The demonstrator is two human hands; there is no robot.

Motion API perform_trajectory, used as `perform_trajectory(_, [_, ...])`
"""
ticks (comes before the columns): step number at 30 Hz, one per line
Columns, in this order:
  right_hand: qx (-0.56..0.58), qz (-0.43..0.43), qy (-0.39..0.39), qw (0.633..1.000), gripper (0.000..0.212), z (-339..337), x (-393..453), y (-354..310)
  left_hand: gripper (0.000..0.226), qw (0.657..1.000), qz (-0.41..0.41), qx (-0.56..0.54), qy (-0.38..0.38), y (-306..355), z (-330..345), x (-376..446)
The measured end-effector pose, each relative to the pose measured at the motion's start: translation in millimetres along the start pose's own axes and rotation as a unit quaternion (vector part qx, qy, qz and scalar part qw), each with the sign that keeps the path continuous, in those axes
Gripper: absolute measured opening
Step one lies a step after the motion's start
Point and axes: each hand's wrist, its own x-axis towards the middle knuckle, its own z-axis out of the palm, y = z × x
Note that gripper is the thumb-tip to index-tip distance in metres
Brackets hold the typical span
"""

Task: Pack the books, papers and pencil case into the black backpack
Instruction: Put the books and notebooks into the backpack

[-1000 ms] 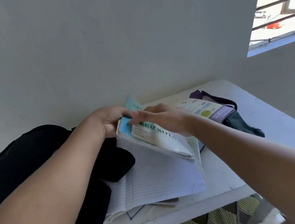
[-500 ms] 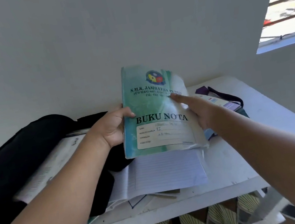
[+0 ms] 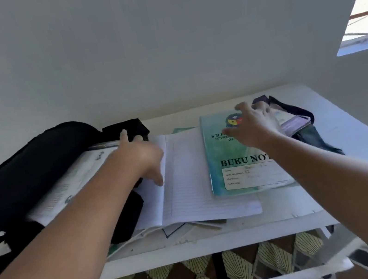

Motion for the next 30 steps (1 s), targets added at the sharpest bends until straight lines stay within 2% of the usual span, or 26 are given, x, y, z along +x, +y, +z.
perform_trajectory(2, [0.056,-0.098,-0.059,0.992,0.056,18.8,-16.2,-36.1,0.033,0.999,-0.025,-0.007,0.04,-15.0,9.7,-4.6])
perform_trajectory(5, [0.073,-0.259,-0.161,0.949,0.037,47.0,-53.0,-85.6,0.032,0.991,-0.053,-0.036,0.116,-31.4,23.6,-10.5])
perform_trajectory(7, [0.037,-0.326,-0.252,0.911,0.045,66.5,-78.6,-108.3,0.037,0.986,-0.072,-0.051,0.144,-41.3,33.8,-12.1])
perform_trajectory(9, [-0.047,-0.353,-0.315,0.879,0.068,86.2,-98.6,-120.7,0.041,0.982,-0.089,-0.059,0.158,-51.3,41.8,-13.0])
perform_trajectory(11, [-0.129,-0.384,-0.277,0.871,0.086,103.6,-111.6,-125.3,0.044,0.978,-0.098,-0.073,0.169,-58.7,45.9,-14.3])
perform_trajectory(12, [-0.15,-0.394,-0.248,0.872,0.088,109.3,-115.2,-126.0,0.044,0.977,-0.099,-0.076,0.174,-59.9,46.2,-14.4])
perform_trajectory(14, [-0.177,-0.415,-0.218,0.866,0.086,114.1,-120.9,-130.3,0.043,0.975,-0.105,-0.082,0.18,-63.6,48.2,-15.7])
perform_trajectory(17, [-0.2,-0.426,-0.224,0.854,0.084,113.4,-123.1,-132.3,0.042,0.973,-0.11,-0.092,0.182,-66.5,52.0,-14.3])
perform_trajectory(23, [-0.172,-0.423,-0.221,0.862,0.074,83.6,-121.1,-132.9,0.041,0.969,-0.116,-0.114,0.185,-78.1,55.0,-11.3])
perform_trajectory(26, [-0.102,-0.392,-0.211,0.89,0.065,54.9,-111.9,-129.3,0.039,0.968,-0.123,-0.139,0.168,-88.3,54.3,-9.5])
perform_trajectory(30, [0.146,-0.314,-0.125,0.93,0.054,19.7,-93.9,-114.1,0.027,0.958,-0.111,-0.211,0.16,-91.1,44.5,-10.6])
